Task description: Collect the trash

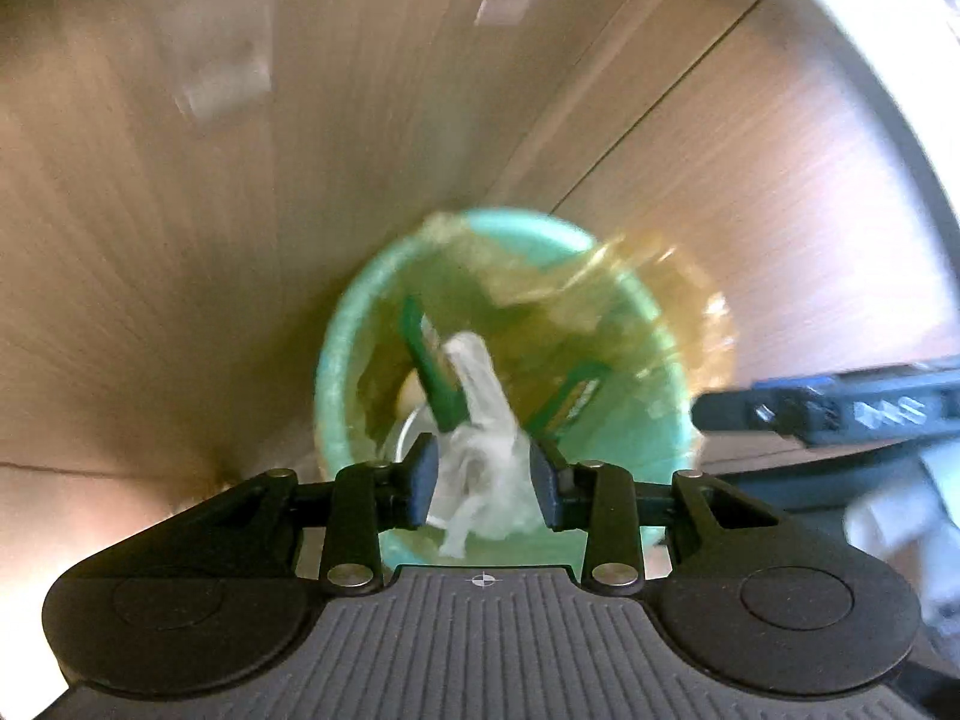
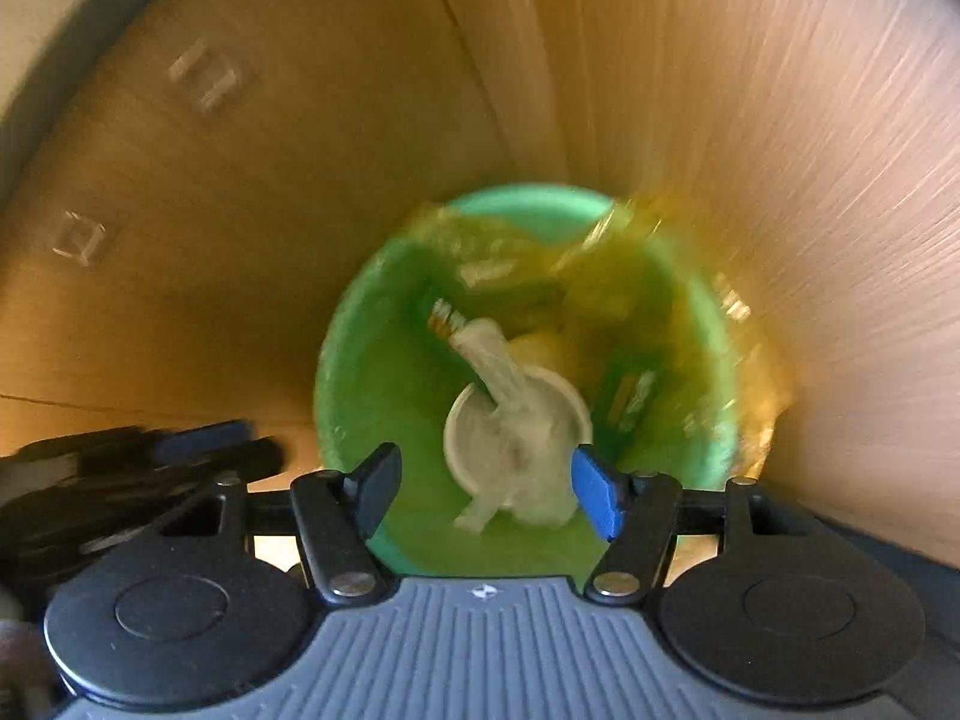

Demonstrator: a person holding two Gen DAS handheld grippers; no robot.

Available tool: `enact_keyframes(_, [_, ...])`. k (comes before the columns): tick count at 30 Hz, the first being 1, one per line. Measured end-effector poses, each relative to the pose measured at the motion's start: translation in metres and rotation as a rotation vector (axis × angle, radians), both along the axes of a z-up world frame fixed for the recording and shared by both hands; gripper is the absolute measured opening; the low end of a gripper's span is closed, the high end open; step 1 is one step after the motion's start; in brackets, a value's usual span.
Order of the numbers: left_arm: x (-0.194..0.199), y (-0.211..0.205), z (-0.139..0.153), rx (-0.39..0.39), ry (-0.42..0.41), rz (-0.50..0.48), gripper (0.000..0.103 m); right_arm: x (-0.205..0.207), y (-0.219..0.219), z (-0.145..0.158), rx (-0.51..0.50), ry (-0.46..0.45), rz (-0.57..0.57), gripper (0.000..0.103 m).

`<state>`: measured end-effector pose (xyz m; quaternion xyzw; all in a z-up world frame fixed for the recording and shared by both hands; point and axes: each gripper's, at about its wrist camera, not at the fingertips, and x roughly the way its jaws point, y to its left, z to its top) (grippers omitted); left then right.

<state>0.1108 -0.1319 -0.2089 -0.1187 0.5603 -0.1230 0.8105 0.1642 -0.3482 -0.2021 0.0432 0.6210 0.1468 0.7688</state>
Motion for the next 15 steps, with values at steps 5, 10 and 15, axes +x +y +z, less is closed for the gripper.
enact_keyframes(5, [-0.024, 0.020, 0.109, -0.077, -0.255, -0.003, 0.038, -0.018, 0.003, 0.101, -0.058, -0.380, -0.002, 0.064])
enact_keyframes(10, [-0.036, 0.056, 0.228, 0.019, -0.645, 0.088, 0.038, -0.022, 0.033, 0.198, 0.042, -0.736, 0.011, 0.094])
enact_keyframes(15, [-0.053, 0.077, 0.295, 0.192, -0.884, 0.156, 0.032, -0.016, 0.081, 0.259, 0.169, -0.849, -0.035, 0.103])
